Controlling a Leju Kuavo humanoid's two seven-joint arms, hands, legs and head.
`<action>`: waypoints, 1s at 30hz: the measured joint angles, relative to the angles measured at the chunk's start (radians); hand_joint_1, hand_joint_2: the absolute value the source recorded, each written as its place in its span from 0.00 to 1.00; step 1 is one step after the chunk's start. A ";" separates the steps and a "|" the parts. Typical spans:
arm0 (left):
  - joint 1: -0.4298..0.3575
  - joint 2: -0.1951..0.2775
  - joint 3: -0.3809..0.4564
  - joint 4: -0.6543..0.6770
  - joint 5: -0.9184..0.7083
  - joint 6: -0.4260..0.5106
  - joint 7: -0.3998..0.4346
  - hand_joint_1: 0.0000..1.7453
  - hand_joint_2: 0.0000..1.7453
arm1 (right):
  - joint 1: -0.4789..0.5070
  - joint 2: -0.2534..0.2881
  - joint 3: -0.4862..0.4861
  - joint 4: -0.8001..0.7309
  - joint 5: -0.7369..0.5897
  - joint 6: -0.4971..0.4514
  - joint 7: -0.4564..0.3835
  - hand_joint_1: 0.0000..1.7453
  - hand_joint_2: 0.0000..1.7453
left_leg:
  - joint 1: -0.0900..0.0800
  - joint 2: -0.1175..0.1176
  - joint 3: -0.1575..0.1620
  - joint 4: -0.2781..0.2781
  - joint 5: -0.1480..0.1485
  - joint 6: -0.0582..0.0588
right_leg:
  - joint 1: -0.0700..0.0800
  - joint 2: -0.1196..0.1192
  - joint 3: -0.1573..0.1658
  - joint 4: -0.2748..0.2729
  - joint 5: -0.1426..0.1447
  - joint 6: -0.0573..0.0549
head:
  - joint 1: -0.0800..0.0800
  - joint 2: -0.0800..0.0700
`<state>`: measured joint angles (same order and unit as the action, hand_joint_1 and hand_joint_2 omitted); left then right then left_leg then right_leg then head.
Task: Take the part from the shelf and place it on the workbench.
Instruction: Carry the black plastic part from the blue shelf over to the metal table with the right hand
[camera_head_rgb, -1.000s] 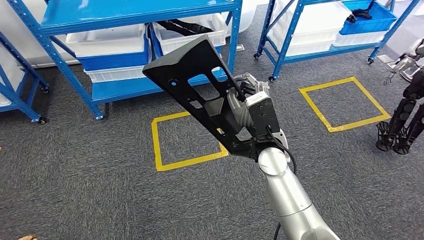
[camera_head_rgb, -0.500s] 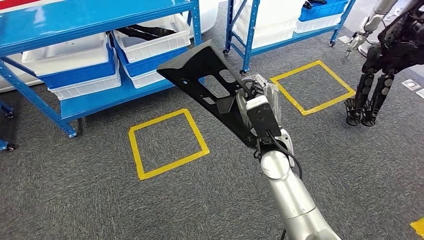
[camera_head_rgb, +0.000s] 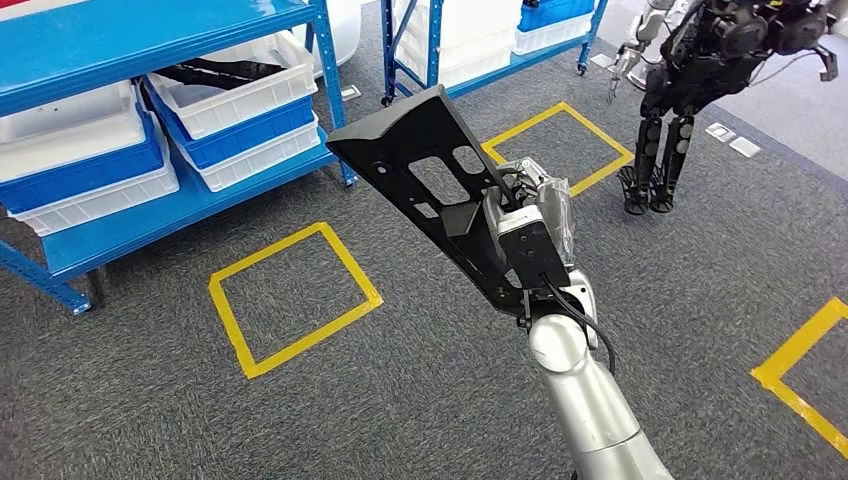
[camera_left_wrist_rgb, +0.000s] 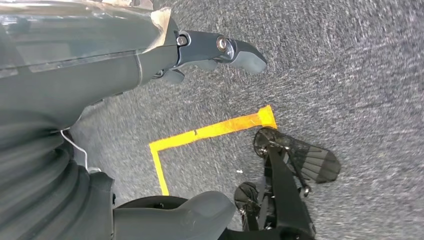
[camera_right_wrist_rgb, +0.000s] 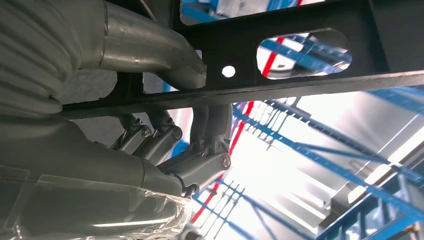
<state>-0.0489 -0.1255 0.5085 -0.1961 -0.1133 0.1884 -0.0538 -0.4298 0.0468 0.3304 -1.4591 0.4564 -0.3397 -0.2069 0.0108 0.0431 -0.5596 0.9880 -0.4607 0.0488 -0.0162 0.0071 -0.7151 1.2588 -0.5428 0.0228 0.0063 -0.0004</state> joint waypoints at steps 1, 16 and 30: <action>0.000 0.000 0.000 0.000 -0.005 -0.001 0.000 0.00 1.00 | 0.010 0.000 -0.003 -0.007 0.010 0.000 0.004 1.00 1.00 | 0.000 0.012 0.000 0.000 0.000 0.000 | 0.000 -0.010 0.043 -0.062 0.019 0.006 | 0.000 0.000; -0.001 0.008 0.007 -0.002 -0.013 -0.003 0.012 0.00 1.00 | 0.081 0.010 -0.052 -0.087 0.373 -0.065 0.112 1.00 1.00 | 0.004 -0.046 -0.108 0.262 -0.101 -0.039 | -0.005 0.048 0.171 -0.272 0.077 -0.021 | -0.008 0.000; -0.002 0.005 0.026 -0.002 -0.015 0.002 0.020 0.00 1.00 | 0.004 -0.005 -0.151 -0.049 0.684 -0.084 0.235 1.00 1.00 | 0.002 -0.004 -0.004 0.002 0.008 -0.001 | -0.003 0.004 -0.007 0.021 -0.020 0.016 | 0.003 0.000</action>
<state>-0.0508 -0.1203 0.5341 -0.1980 -0.1286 0.1902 -0.0336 -0.4262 0.0419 0.1795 -1.5085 1.1406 -0.4238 0.0282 0.0127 0.0395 -0.5637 0.9897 -0.4524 0.0479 -0.0188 0.0108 -0.7216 1.2803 -0.5633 0.0389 0.0096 -0.0004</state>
